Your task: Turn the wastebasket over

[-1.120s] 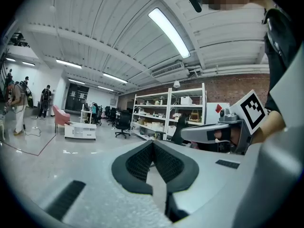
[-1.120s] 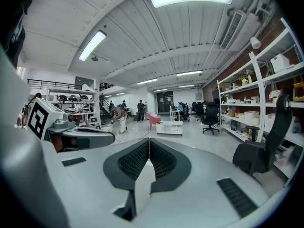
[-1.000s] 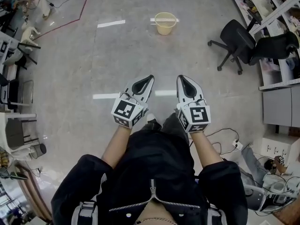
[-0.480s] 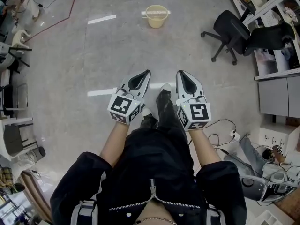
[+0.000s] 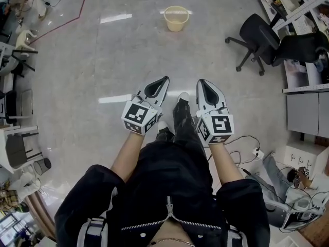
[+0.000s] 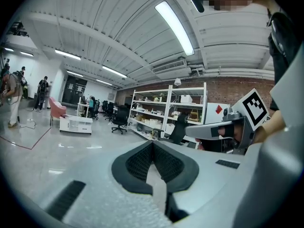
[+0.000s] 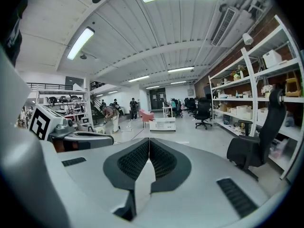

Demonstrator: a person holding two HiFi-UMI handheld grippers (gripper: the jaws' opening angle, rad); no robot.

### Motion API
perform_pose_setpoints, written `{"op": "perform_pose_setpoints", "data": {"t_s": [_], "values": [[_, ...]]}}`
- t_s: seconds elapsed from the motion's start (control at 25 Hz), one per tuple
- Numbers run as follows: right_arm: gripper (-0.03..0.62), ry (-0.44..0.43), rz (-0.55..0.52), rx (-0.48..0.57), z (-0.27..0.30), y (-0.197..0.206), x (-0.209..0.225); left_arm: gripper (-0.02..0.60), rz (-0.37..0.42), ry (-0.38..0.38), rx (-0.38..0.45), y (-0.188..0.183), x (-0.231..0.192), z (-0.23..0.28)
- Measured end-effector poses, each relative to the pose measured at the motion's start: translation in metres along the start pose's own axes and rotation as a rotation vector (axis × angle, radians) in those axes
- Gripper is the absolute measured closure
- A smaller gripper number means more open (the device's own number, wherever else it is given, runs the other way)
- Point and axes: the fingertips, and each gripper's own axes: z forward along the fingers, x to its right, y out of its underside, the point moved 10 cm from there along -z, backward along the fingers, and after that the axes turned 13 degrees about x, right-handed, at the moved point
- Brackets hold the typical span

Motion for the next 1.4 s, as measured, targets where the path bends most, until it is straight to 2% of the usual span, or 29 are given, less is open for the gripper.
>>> {"op": "perform_pose_setpoints", "data": {"t_s": [0.44,0.72,0.96,1.12,1.28,1.4], "values": [[0.583,-0.031,0.033,-0.026,0.098,0.002,0.069,0.577,0.020,-0.001,-0.032,-0.001,-0.048,0.105],[0.583,-0.106,0.071,-0.058,0.175,-0.006,0.124,0.577,0.039,-0.065,-0.038,-0.018,-0.078,0.182],[0.583,-0.188,0.096,-0.071,0.238,-0.007,0.148,0.577,0.058,-0.181,-0.040,-0.030,-0.117,0.209],[0.583,-0.218,0.098,-0.081,0.263,-0.005,0.160,0.577,0.054,-0.232,-0.043,-0.030,-0.134,0.221],[0.583,-0.229,0.104,-0.102,0.286,0.002,0.166,0.577,0.039,-0.253,-0.051,-0.026,-0.153,0.233],[0.583,-0.213,0.094,-0.122,0.308,0.007,0.170,0.577,0.025,-0.230,-0.047,-0.020,-0.173,0.252]]}}
